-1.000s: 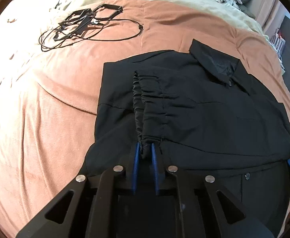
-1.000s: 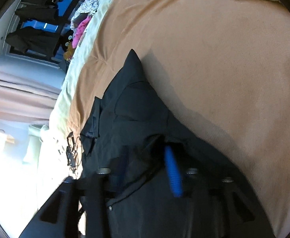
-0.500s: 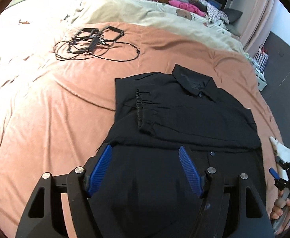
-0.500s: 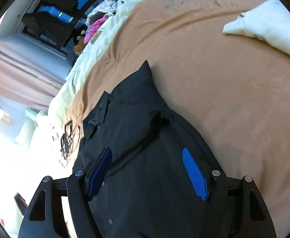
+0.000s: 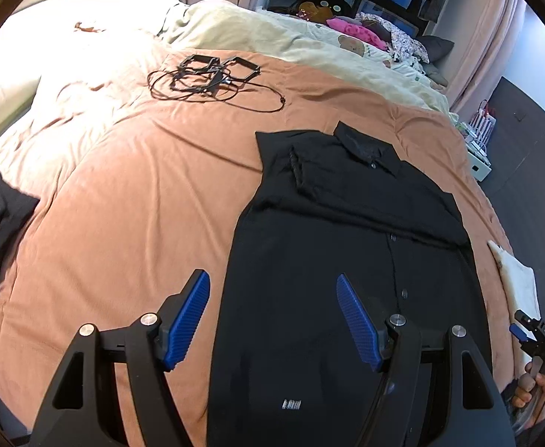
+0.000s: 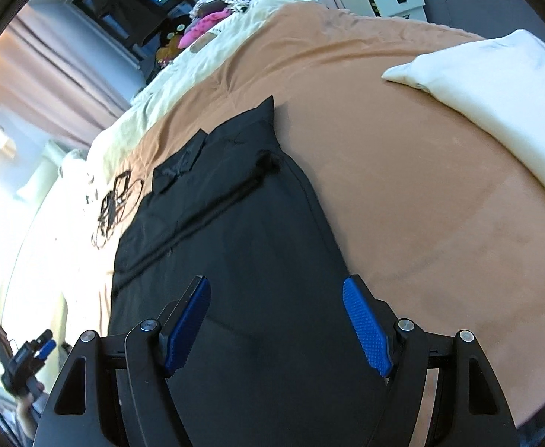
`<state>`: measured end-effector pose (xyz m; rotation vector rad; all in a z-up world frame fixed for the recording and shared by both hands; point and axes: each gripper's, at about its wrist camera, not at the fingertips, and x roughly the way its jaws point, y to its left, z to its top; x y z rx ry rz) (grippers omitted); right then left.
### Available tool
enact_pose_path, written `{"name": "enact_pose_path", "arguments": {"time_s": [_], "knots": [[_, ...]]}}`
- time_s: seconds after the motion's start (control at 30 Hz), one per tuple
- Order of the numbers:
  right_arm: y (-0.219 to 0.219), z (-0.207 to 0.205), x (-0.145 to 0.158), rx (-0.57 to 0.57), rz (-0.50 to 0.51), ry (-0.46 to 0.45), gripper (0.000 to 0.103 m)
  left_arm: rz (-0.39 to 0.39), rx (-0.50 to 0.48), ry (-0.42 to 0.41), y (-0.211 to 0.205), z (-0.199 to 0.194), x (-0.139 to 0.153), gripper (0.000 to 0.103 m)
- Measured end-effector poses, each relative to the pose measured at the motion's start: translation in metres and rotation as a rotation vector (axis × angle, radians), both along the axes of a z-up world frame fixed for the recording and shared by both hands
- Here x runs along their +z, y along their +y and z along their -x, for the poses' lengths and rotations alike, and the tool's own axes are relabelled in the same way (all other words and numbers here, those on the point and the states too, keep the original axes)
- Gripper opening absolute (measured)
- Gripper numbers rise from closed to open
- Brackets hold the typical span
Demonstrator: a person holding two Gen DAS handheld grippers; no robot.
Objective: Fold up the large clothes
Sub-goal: 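Grasp the black shirt hem with the left tool and lift it toward the collar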
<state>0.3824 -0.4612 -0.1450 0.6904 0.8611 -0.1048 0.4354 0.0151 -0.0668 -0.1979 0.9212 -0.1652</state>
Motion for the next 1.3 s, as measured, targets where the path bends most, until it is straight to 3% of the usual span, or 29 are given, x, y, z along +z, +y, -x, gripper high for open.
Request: {"name": "enact_pose_path", "arguments": {"time_s": [0.27,0.37,0.5,0.6,0.87,0.93,1.07,1.2,1.3], "knots": [[0.001,0.055,0.004,0.029,0.045,0.005,0.074,0.032,0.002,0.008,0.026,0.057,-0.025,0.070],[0.001,0.072,-0.001,0.038,0.048,0.006,0.074,0.056,-0.010,0.041,0.032,0.074,-0.043,0.054],[0.003,0.093,-0.010,0.059,0.061,0.010,0.074,0.077,-0.008,0.079,0.037,0.095,-0.066,0.052],[0.005,0.107,-0.018,0.059,0.058,0.004,0.074,0.083,-0.021,0.102,0.036,0.107,-0.080,0.038],[0.014,0.128,-0.048,0.108,-0.007,0.005,0.068,0.122,-0.012,0.165,0.045,0.127,-0.113,0.038],[0.013,0.132,-0.056,0.102,-0.020,0.006,0.066,0.143,-0.014,0.183,0.047,0.129,-0.121,0.033],[0.010,0.138,-0.075,0.100,-0.103,0.006,0.062,0.200,-0.015,0.211,0.050,0.126,-0.133,0.033],[0.014,0.136,-0.084,0.112,-0.154,-0.018,0.061,0.287,-0.018,0.241,0.052,0.117,-0.144,0.025],[0.015,0.130,-0.092,0.118,-0.251,-0.046,0.052,0.329,-0.014,0.247,0.052,0.115,-0.151,0.025]]}}
